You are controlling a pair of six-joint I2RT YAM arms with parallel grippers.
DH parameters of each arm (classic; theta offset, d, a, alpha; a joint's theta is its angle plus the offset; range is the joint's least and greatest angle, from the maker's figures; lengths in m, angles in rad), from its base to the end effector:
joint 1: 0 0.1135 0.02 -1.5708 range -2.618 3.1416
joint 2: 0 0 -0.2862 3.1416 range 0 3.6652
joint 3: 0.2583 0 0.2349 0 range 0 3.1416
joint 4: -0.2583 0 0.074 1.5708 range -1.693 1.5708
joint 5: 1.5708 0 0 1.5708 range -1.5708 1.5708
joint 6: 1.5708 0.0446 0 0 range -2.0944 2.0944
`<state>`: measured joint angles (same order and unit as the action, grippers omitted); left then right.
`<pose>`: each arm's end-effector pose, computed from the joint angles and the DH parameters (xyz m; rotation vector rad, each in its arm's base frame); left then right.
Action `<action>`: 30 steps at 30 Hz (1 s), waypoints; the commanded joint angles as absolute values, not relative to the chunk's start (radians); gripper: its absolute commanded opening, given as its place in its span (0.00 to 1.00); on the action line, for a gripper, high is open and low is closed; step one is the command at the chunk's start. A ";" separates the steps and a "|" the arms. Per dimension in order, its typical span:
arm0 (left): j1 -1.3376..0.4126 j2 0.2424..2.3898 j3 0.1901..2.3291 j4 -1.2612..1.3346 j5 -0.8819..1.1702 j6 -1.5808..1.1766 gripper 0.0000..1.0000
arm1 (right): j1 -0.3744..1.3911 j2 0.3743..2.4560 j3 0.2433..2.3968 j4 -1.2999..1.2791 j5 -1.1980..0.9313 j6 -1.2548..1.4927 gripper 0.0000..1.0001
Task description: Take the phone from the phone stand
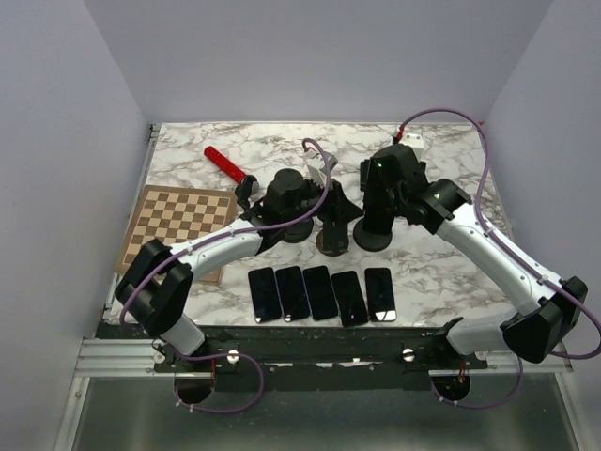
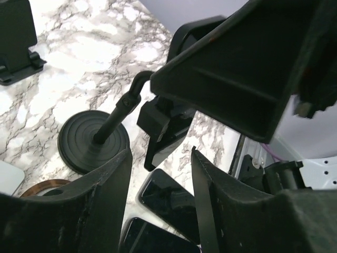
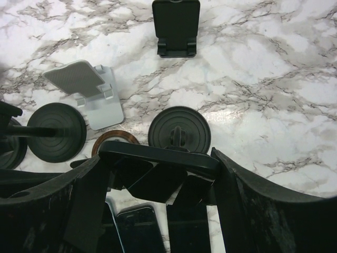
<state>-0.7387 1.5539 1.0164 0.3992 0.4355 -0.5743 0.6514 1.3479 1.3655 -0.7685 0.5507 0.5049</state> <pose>0.2493 -0.2525 0.3191 0.5086 1.8203 -1.3113 0.2246 0.1419 0.3802 0.1072 2.1886 0.0019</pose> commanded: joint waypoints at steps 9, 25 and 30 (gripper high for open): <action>-0.736 1.647 1.082 0.446 0.449 -0.566 0.61 | 0.614 1.330 1.336 -0.720 0.456 0.456 0.01; -0.736 1.704 1.131 0.464 0.500 -0.598 0.51 | 0.612 1.317 1.325 -0.700 0.444 0.435 0.01; -0.736 1.714 1.137 0.475 0.507 -0.602 0.47 | 0.612 1.321 1.325 -0.695 0.435 0.433 0.01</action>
<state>-0.7387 1.6985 1.1061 0.4397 0.4690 -0.5930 0.6140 1.3315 1.3396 -0.7170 0.4747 0.4438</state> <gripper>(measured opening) 0.498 0.783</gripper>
